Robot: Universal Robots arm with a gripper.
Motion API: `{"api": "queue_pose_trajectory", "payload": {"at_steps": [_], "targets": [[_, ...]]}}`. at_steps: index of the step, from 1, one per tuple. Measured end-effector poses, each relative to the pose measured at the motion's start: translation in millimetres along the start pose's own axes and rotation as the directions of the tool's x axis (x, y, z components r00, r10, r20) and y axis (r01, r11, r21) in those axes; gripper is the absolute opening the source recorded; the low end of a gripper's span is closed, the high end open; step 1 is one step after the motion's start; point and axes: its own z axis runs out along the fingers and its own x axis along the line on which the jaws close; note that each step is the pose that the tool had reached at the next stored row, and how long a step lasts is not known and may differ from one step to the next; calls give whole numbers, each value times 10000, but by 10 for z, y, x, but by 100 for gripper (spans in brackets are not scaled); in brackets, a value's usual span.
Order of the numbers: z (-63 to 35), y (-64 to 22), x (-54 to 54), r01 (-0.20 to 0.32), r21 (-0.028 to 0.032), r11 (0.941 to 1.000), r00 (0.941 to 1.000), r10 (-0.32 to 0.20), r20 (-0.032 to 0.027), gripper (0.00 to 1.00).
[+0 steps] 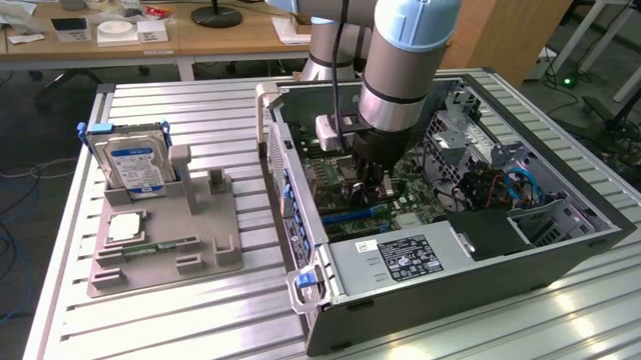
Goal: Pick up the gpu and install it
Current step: 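Insert the gpu into the slot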
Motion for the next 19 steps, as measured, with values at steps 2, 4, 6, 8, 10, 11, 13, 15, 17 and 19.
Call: {"api": "queue_pose_trajectory", "payload": {"at_steps": [2,4,6,8,10,11,13,15,17,19], "targets": [[14,6,1,-2,0,10000,10000,2,-2,28],[24,22,3,0,-1,10000,10000,0,-3,28],[45,33,3,-1,0,10000,10000,1,0,28],[72,37,5,2,-1,10000,10000,-2,-1,28],[89,50,7,-1,-1,10000,10000,1,-3,28],[92,58,7,-1,-1,10000,10000,1,-2,28],[96,71,7,0,0,10000,10000,0,-1,28],[96,72,7,1,-1,10000,10000,-1,-2,28],[96,72,8,1,-1,10000,10000,-1,-1,28],[97,78,8,-2,0,10000,10000,2,-1,28]]}}
